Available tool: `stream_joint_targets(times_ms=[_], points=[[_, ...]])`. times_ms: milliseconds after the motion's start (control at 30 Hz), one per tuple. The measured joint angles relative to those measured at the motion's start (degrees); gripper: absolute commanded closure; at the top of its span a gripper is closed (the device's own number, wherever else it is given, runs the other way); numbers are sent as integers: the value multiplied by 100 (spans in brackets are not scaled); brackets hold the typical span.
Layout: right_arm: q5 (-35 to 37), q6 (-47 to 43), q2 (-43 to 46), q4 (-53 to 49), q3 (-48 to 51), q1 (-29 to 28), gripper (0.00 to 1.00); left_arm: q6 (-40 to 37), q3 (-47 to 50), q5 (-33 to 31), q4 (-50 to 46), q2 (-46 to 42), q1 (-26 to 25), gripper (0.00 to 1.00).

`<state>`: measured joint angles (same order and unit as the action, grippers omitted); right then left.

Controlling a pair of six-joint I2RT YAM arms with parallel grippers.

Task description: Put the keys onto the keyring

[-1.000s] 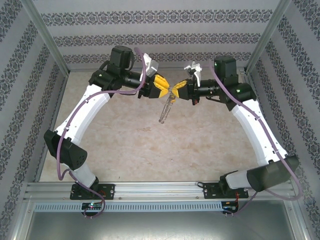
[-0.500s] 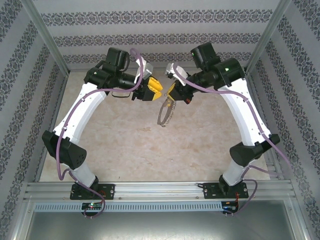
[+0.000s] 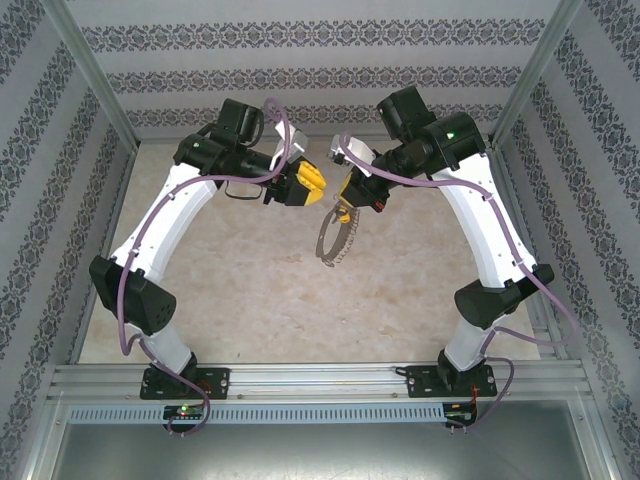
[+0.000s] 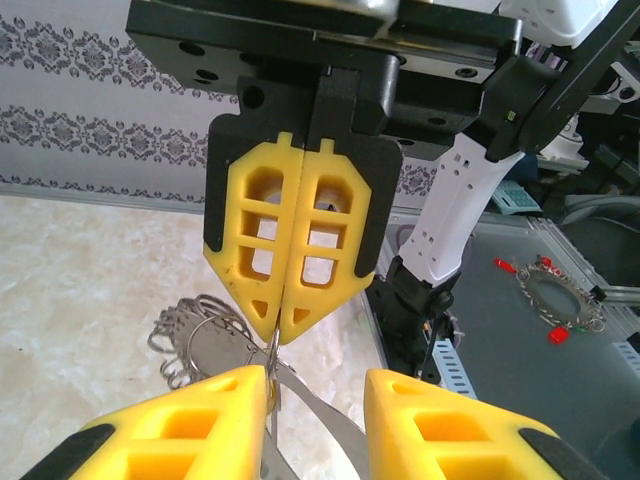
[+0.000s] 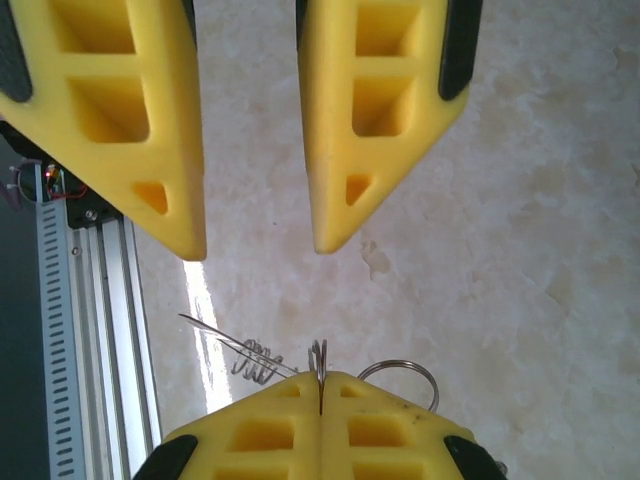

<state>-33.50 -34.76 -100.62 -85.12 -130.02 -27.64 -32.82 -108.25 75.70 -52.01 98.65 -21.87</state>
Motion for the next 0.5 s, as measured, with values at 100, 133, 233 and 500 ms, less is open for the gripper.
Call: stream_joint_targets(times_ms=[100, 133, 233, 500], points=[[-22, -13, 0, 2, 0, 0, 100, 2, 0, 24, -2, 68, -92, 69], [-26, -15, 0, 2, 0, 0, 100, 2, -2, 33, 0, 92, -118, 69], [-42, -17, 0, 4, 0, 0, 100, 2, -26, 39, -2, 179, -188, 69], [-61, -17, 9, 15, 7, -2, 100, 7, -151, 39, -9, 319, -258, 74]])
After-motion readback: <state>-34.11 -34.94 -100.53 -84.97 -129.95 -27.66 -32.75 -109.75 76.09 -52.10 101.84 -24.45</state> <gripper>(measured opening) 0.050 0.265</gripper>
